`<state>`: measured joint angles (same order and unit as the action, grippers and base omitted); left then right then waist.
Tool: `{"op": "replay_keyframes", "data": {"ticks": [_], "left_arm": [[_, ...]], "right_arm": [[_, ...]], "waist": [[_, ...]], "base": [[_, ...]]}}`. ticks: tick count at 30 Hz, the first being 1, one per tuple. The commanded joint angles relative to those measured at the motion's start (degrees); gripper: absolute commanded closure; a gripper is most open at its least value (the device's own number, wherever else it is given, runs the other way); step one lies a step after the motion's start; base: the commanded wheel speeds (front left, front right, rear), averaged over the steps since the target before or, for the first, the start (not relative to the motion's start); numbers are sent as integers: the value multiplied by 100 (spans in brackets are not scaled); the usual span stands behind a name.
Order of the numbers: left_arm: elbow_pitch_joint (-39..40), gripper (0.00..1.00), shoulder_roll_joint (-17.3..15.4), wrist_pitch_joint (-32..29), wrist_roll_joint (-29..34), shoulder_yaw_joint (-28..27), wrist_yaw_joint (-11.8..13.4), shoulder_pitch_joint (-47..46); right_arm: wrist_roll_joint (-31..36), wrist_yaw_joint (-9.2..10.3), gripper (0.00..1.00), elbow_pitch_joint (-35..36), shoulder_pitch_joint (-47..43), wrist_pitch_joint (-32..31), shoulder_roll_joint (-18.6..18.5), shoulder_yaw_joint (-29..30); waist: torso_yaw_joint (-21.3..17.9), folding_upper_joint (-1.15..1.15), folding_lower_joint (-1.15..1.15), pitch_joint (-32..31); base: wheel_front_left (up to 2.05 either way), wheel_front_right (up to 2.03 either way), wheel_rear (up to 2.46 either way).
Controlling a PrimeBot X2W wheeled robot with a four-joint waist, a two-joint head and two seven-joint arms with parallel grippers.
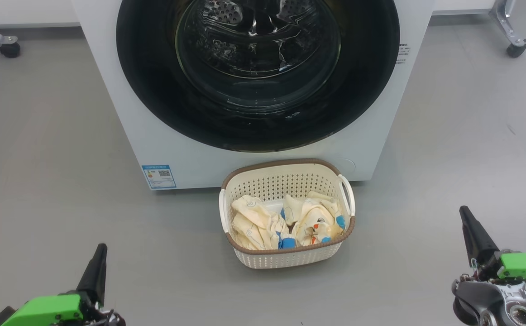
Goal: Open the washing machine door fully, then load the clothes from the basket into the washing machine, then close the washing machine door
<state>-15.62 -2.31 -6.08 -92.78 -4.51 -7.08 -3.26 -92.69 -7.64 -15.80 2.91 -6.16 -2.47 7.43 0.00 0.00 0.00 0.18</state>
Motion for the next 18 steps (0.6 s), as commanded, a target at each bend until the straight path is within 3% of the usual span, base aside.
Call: {"op": "replay_keyframes", "data": {"ticks": [1,18], "left_arm": [[158,100,-56,-40,60,-200,-41,-293],[158,100,-56,-40,60,-200,-41,-293]], "right_arm": [[51,15,100,178,327,-32,-41,-92],[51,15,100,178,327,-32,-41,-92]], "waist": [[0,0,0,0],[0,0,0,0]], "base": [[0,0,0],[0,0,0]]}}
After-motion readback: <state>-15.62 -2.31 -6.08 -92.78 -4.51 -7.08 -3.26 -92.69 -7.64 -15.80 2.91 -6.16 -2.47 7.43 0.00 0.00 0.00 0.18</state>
